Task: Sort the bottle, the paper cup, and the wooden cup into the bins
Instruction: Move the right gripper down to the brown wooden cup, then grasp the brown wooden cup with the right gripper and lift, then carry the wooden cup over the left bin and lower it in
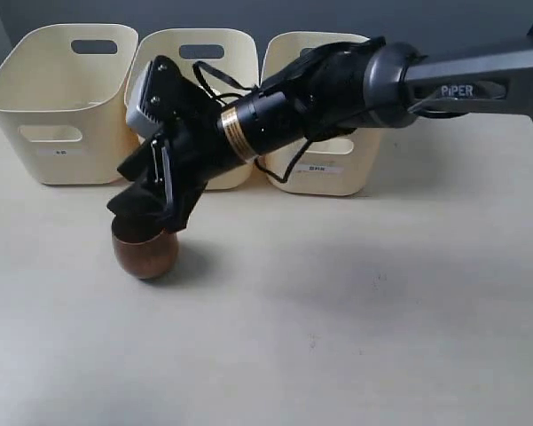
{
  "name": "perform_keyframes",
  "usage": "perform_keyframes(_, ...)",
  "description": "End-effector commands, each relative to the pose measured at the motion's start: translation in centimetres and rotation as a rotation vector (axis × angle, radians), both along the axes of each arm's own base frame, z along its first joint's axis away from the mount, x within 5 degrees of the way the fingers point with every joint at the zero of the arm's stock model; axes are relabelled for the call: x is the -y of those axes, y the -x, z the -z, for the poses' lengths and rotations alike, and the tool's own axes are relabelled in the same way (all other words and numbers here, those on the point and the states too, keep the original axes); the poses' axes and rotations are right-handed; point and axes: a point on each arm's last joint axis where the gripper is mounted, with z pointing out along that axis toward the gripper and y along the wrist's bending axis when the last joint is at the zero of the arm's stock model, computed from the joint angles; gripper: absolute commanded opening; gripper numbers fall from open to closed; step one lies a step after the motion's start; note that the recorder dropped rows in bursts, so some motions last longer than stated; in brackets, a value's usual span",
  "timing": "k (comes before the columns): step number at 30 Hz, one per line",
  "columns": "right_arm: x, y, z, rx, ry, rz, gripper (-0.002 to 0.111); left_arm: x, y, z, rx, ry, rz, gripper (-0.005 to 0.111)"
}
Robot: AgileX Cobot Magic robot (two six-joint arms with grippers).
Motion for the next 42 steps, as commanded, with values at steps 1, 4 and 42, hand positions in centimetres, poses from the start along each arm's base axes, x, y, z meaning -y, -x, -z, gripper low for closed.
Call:
perform_keyframes(1, -0.3, 1.5, 1.3, 0.015, 0.037, -0.018, 0.052, 0.0, 0.0, -0.1, 0.012, 0.011, 0.003, 0.0)
perform_keyframes(4, -0.7, 2.2, 1.9, 0.051, 0.057, -0.015, 0.052, 0.0, 0.0, -0.1, 0.012, 0.011, 0.003, 0.0)
perform_keyframes(42, -4.7, -1.7, -9.8, 0.311, -0.217, 0.152, 0.0, 0.0, 0.0, -0.1, 0.012, 0.011, 0.003, 0.0)
